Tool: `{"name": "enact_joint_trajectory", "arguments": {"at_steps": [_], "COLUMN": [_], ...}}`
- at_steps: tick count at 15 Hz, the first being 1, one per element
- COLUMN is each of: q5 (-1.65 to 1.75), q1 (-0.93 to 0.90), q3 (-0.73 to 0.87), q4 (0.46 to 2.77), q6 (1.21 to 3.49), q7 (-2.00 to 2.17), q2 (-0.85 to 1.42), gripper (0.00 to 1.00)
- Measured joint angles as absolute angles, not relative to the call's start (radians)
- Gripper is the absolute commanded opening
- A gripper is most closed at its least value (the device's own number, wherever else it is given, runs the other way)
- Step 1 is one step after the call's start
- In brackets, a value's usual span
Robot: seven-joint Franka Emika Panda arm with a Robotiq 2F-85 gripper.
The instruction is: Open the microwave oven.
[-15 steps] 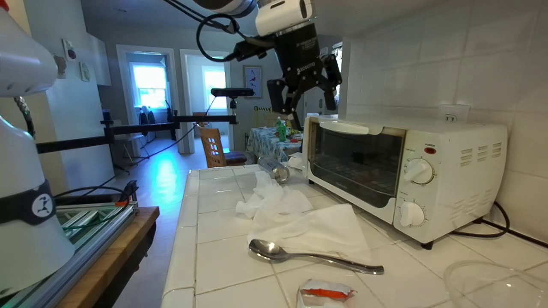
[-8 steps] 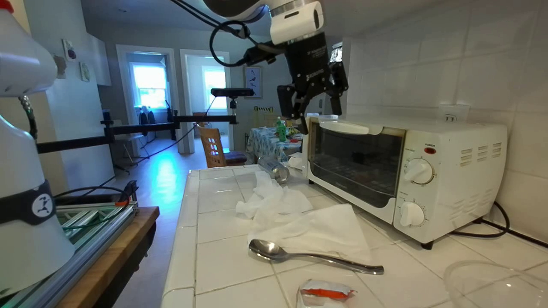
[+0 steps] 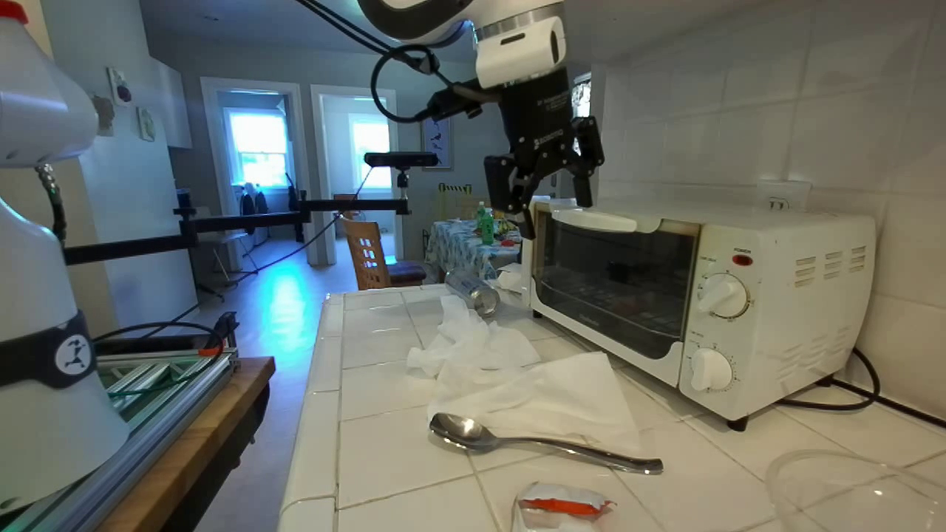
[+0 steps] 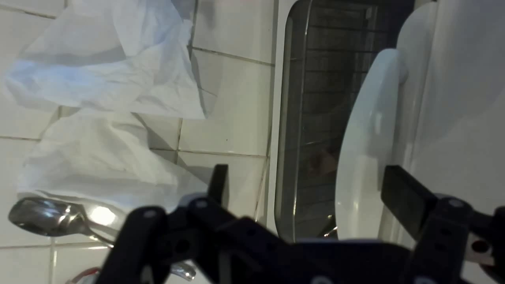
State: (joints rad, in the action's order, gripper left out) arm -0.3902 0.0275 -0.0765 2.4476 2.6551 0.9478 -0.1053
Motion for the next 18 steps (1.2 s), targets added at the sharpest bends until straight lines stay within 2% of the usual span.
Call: {"name": "enact_joint_trajectory", "arguments": {"at_steps": [18], "q5": [-0.381], "q1": [0.018], "q3": [-0.074], "q4": [2.427], "q6": [2.665], "q7": [0.952], "q2": [-0.076], "gripper": [1.0]}}
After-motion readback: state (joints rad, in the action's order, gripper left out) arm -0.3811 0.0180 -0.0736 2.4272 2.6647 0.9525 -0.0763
